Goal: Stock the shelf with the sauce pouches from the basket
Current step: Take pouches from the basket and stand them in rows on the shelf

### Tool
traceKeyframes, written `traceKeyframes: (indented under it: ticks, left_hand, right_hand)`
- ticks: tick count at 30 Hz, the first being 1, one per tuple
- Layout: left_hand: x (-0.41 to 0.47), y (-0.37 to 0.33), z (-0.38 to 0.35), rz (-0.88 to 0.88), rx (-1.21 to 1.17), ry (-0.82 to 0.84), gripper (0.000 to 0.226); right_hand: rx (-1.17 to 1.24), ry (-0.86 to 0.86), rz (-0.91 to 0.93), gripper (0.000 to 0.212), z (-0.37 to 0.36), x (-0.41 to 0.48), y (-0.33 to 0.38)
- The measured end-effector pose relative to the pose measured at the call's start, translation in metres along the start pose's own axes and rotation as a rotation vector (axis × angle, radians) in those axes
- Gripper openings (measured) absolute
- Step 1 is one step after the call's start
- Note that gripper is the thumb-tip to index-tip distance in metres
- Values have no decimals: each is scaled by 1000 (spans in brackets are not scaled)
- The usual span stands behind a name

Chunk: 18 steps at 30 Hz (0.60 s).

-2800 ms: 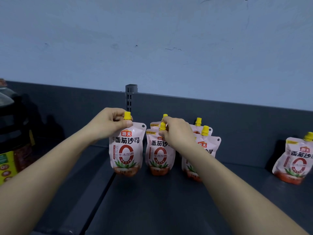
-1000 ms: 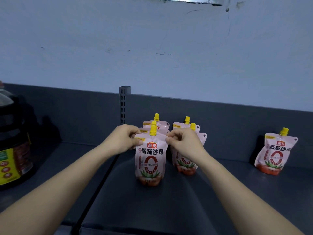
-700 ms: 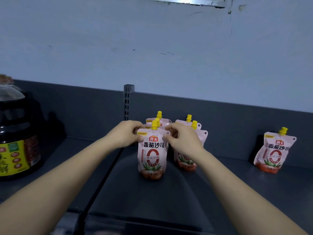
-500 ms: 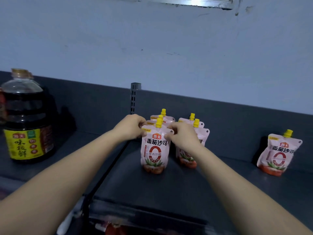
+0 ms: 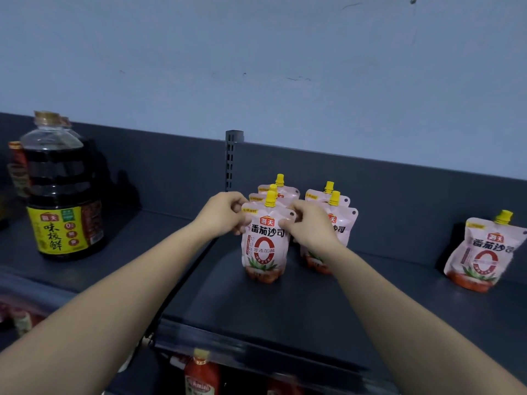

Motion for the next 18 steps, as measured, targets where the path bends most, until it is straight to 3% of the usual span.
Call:
traceKeyframes:
  ticks: [2,10,14,18]
  left_hand:
    - [0,8,-4,11,-35,43,16]
    - [-2,38,-26,120,60,173,10]
    - [-3,47,-39,141,62,225,22]
    - [-5,44,-44,98,38,175,30]
  right_hand:
    - [61,-9,-12,10,-5,-1,-8]
    - [201,74,-68,12,-24,-5,-32]
    - [374,156,-128,28,-36,-7,-44]
    - [456,185,-90,40,-47,-10,-41]
Point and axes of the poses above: each hand's wrist, its own x-axis towards the middle knuckle, its own z-axis out of the back of the hand, y = z × x, the point moved 7 cm from there along x, towards the middle knuckle, and after that the axes turned 11 degrees about y, right-handed, at the moved point
